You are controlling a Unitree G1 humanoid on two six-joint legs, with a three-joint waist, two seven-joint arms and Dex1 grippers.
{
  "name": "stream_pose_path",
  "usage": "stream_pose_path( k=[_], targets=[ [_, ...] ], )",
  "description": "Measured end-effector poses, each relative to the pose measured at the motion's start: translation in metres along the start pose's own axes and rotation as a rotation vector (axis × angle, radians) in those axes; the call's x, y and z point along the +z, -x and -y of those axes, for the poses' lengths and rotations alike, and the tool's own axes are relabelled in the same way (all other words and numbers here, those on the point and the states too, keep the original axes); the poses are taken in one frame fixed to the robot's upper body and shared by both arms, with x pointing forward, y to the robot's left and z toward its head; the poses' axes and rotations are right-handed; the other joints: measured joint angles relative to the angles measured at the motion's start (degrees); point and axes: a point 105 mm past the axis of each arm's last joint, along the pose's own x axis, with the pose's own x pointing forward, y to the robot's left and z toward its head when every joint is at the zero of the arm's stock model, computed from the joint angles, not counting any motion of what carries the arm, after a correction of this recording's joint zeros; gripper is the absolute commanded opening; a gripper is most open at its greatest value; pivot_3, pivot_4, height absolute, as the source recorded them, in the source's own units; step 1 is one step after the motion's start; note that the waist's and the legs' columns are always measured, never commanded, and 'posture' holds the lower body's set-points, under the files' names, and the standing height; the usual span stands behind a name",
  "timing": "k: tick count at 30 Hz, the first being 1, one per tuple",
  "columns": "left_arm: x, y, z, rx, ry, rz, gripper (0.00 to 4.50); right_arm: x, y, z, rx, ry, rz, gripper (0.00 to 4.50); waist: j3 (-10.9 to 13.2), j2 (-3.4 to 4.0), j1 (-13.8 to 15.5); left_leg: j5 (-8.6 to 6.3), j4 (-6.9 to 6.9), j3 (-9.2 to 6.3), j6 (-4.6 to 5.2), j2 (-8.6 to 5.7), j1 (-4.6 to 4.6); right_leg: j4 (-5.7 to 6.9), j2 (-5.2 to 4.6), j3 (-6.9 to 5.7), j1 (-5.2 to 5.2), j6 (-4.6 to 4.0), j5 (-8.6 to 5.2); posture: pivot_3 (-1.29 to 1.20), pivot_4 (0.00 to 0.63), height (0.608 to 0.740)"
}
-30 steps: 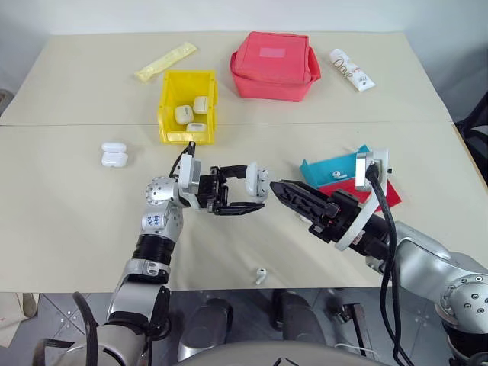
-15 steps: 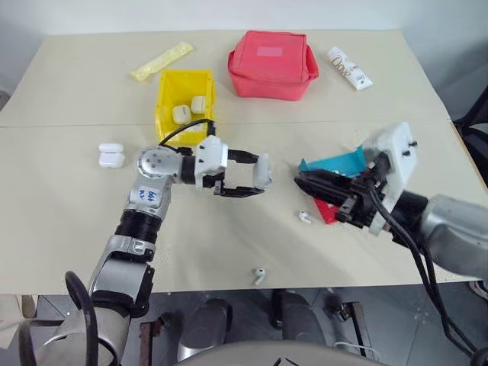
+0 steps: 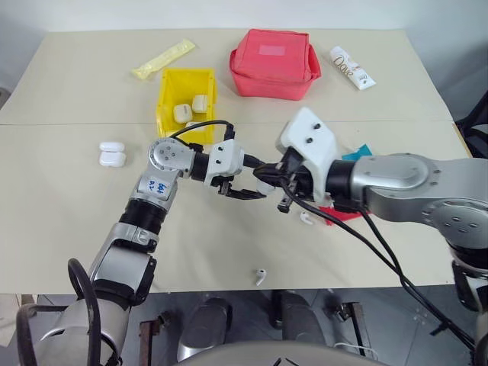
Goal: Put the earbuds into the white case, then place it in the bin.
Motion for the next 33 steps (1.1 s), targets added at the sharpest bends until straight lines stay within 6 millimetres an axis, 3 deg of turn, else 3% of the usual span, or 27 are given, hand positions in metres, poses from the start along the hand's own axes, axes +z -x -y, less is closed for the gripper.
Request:
stream_pose_path(
  k=[6, 9, 12, 14, 17, 20, 24, 27, 31, 33],
  targets=[
    [0.002, 0.007, -0.005, -0.002, -0.013, -0.025, 2.76, -0.021, 0.002, 0.012, -0.040, -0.008, -0.059, 0.02, 0.0, 0.00, -0.2, 0.01, -0.04, 0.02, -0.01, -0.01, -0.01, 0.00, 0.02, 0.02, -0.05, 0.00, 0.00, 0.00, 0.150, 0.740],
    [0.001, 0.009, -0.005, -0.001, 0.003, -0.025, 2.76, -0.028, 0.016, 0.016, -0.072, -0.016, -0.060, 0.02, 0.0, 0.00, -0.1, 0.02, -0.07, 0.01, -0.03, 0.01, 0.00, -0.01, 0.03, 0.01, -0.04, 0.01, 0.00, 0.00, 0.150, 0.740],
    [0.005, 0.026, -0.010, 0.062, 0.020, 0.026, 2.76, -0.053, 0.037, 0.031, -0.163, -0.079, -0.120, 0.02, 0.0, -0.06, 0.0, 0.02, -0.05, 0.01, -0.02, -0.01, -0.01, -0.01, -0.01, 0.01, -0.02, 0.01, 0.01, 0.00, 0.150, 0.740],
    [0.007, 0.032, -0.012, 0.091, 0.030, 0.055, 2.76, -0.054, 0.043, 0.034, -0.180, -0.104, -0.097, 0.02, 0.0, -0.04, -0.2, 0.03, -0.07, 0.05, -0.02, 0.01, 0.04, 0.01, 0.00, 0.04, -0.02, 0.01, 0.01, 0.00, 0.150, 0.740],
    [0.020, 0.032, -0.012, 0.142, 0.108, 0.267, 2.76, -0.047, 0.061, 0.043, -0.209, -0.171, 0.053, 0.02, 0.0, -0.06, 0.0, 0.04, -0.11, -0.01, -0.03, 0.03, 0.04, -0.03, 0.01, -0.02, 0.01, 0.01, 0.01, 0.00, 0.150, 0.740],
    [0.008, 0.055, -0.009, 0.222, 0.194, 0.319, 2.76, -0.050, 0.087, 0.039, -0.111, -0.309, 0.184, 0.58, 0.0, -0.09, -0.1, 0.04, -0.10, 0.01, -0.02, 0.02, 0.05, -0.02, 0.02, 0.00, 0.02, 0.02, 0.01, 0.00, 0.150, 0.740],
    [-0.004, 0.080, -0.017, 0.341, 0.242, 0.303, 2.76, -0.042, 0.116, 0.025, 0.073, -0.346, 0.344, 1.98, 0.0, -0.09, -0.1, 0.05, -0.06, 0.07, -0.02, 0.02, 0.15, 0.04, 0.02, 0.04, 0.11, 0.03, 0.02, 0.00, 0.150, 0.740],
    [-0.012, 0.093, -0.028, 0.471, 0.268, 0.302, 2.76, -0.042, 0.122, 0.023, 0.128, -0.335, 0.370, 3.03, 0.0, -0.09, -0.1, 0.04, -0.07, 0.05, -0.02, 0.03, 0.14, 0.05, 0.02, 0.04, 0.07, 0.03, 0.02, 0.00, 0.150, 0.740],
    [-0.028, 0.121, -0.057, 0.717, 0.297, 0.185, 2.76, -0.047, 0.125, 0.042, 0.047, -0.308, 0.375, 4.48, 0.1, -0.15, 0.0, 0.04, -0.08, 0.07, -0.03, -0.01, 0.12, 0.05, 0.02, 0.06, 0.04, 0.04, 0.03, 0.00, 0.150, 0.740],
    [-0.035, 0.137, -0.066, 0.817, 0.297, 0.107, 2.76, -0.050, 0.125, 0.047, 0.016, -0.306, 0.367, 4.49, 0.1, -0.14, 0.0, 0.05, -0.13, 0.07, -0.04, -0.01, 0.12, 0.05, 0.02, 0.06, 0.01, 0.04, 0.02, 0.00, 0.150, 0.740]
  ],
)
